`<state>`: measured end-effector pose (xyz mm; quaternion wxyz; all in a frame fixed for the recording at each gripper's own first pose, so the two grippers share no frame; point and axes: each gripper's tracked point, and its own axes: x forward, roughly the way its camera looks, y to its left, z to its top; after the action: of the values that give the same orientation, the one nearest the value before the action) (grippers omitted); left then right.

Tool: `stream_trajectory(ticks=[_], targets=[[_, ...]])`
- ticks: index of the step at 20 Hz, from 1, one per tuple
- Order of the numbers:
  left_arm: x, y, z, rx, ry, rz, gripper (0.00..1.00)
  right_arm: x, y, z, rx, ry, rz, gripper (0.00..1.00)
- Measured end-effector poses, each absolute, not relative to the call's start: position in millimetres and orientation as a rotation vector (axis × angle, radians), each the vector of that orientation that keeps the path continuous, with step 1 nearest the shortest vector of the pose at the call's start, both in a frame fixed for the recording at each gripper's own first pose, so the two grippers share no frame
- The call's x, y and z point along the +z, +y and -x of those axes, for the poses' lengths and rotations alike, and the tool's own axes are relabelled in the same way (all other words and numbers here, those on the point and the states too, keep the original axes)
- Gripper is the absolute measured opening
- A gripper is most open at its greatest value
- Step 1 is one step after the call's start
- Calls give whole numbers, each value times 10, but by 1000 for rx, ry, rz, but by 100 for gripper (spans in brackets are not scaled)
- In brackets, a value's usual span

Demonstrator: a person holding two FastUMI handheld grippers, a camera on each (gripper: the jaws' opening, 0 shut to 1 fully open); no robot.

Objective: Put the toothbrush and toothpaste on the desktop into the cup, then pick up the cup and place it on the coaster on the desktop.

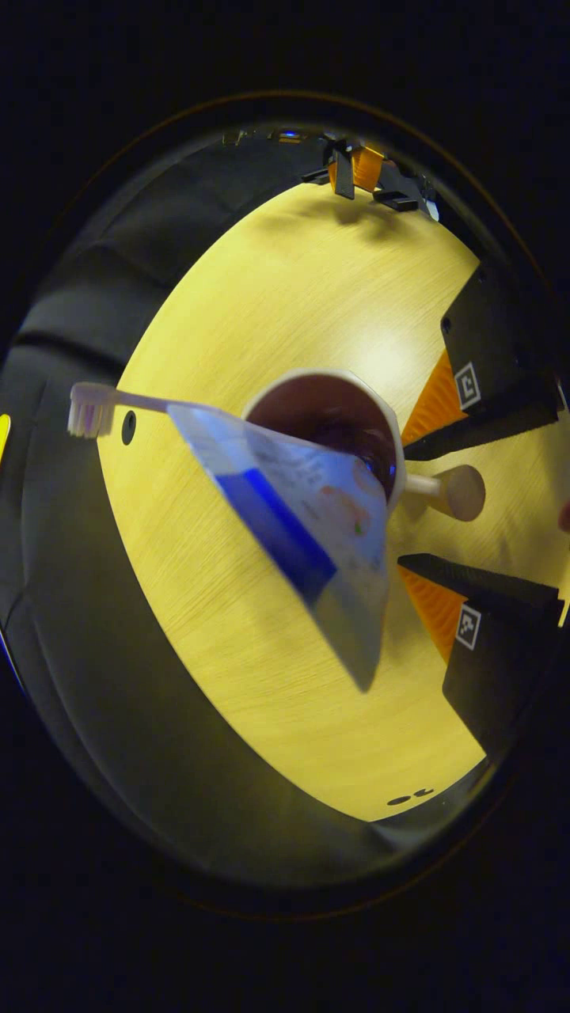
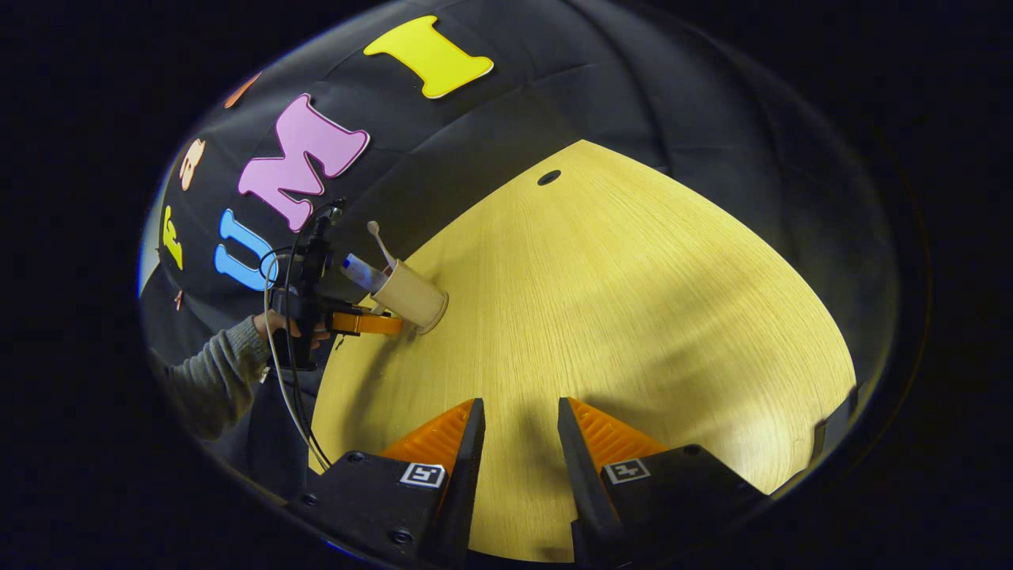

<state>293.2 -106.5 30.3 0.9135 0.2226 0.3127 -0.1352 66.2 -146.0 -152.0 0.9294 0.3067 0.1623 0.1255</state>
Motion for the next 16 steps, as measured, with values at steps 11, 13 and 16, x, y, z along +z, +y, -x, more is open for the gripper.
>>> stream_trajectory(ticks=[11,13,16], targets=[[558,-1088,-2557,-309,566,-426,80,-1343,-1237,-620,281,314,-606,58],[631,-1067,-2423,-312,545,-423,76,-1306,-1166,-588,286,308,-600,58],[751,-1028,-2185,-309,500,-393,80,-1231,-1059,-522,292,290,-579,57]])
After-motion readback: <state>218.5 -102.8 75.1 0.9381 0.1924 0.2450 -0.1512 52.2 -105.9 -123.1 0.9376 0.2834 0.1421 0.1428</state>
